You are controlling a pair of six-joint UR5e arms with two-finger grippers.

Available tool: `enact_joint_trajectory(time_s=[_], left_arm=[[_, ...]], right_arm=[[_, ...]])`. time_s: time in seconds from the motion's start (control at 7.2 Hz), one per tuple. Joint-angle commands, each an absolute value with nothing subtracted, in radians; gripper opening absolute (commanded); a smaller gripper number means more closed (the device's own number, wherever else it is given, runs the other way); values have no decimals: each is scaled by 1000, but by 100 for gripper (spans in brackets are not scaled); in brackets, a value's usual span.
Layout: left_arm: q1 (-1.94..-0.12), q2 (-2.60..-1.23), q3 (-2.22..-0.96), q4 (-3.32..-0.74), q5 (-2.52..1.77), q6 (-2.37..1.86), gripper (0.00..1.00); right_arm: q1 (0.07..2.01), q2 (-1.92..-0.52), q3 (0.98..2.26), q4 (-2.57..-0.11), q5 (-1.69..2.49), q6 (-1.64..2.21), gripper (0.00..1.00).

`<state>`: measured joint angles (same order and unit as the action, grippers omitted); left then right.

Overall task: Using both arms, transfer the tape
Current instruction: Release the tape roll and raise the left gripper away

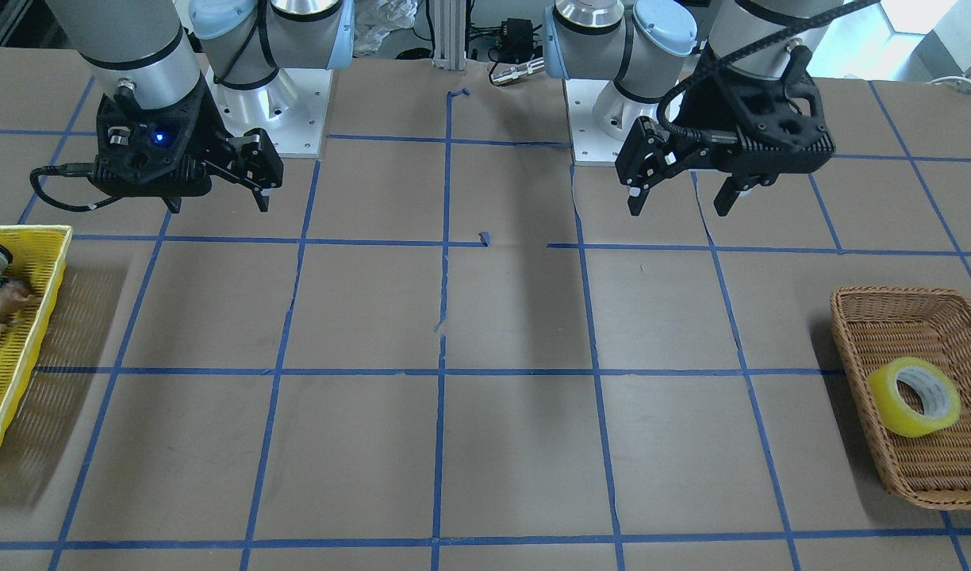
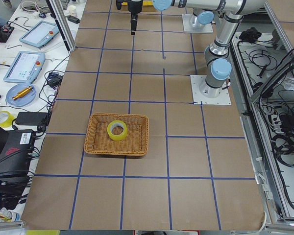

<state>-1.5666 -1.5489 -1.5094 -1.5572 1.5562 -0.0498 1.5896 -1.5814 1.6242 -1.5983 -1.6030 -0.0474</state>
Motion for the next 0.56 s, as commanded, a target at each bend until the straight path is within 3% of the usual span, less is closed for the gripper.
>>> enact_joint_trajectory(time_s=[0.0,0.42], left_arm=[[-1559,-1546,-1496,-1600,1566,-51,100],[-1560,-1549,-1506,-1597,1586,-49,100]], right_arm=[[1589,-1582,1624,-1598,-1603,-49,100],[1589,-1582,1624,-1598,-1597,-49,100]])
